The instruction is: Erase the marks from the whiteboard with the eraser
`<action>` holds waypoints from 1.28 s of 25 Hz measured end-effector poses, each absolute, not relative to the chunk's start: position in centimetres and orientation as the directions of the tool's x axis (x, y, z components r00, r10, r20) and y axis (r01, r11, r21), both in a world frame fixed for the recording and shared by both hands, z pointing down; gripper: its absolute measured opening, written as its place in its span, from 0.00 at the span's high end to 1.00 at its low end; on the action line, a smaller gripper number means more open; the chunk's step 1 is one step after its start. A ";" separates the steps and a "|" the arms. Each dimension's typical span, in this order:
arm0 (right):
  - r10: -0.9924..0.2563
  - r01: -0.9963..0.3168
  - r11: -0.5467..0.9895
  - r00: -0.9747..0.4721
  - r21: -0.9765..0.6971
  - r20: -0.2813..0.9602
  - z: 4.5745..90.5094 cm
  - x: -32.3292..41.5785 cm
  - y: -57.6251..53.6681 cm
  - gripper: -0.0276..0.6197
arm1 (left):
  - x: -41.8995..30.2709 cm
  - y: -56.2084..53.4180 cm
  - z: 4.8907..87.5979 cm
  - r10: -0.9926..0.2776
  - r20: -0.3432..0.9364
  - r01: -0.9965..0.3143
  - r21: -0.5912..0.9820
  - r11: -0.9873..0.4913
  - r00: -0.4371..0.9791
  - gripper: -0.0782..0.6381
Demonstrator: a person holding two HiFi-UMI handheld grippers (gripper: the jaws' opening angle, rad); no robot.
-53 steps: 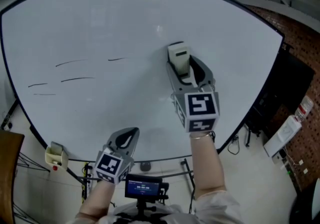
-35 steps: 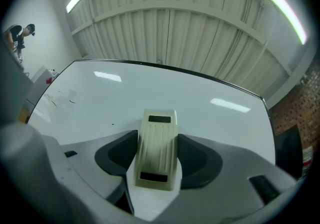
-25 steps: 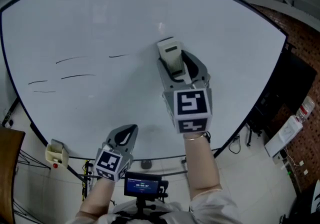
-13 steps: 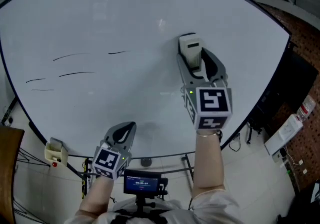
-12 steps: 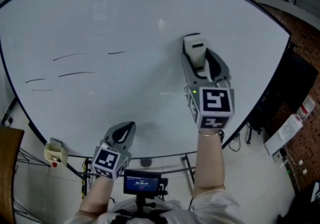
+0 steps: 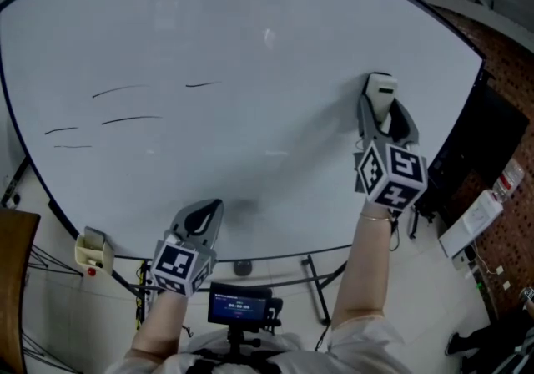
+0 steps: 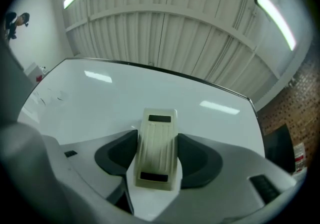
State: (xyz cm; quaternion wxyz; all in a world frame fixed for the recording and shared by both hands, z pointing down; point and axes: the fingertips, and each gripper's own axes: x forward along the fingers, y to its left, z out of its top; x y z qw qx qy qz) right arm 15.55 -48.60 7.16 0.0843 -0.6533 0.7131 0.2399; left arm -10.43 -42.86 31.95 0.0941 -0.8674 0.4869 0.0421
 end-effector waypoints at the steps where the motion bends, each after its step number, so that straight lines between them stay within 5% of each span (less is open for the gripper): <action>1: -0.886 -0.974 0.063 -0.155 0.218 -0.436 7.5 15.0 -48.0 0.55 | -10.6 -42.5 32.2 -0.834 -0.161 -0.849 -0.124 -0.513 0.527 0.88; 16: -0.877 -0.891 0.414 -0.446 0.187 -0.181 28.2 3.2 -38.9 0.55 | -10.2 -36.5 34.9 -0.815 -0.142 -0.827 -0.119 -0.550 0.562 0.88; 32: -0.823 -0.821 0.568 -0.567 0.065 0.026 39.5 7.2 -27.4 0.55 | -4.4 -24.5 39.5 -0.870 -0.062 -0.871 -0.074 -0.485 0.490 0.88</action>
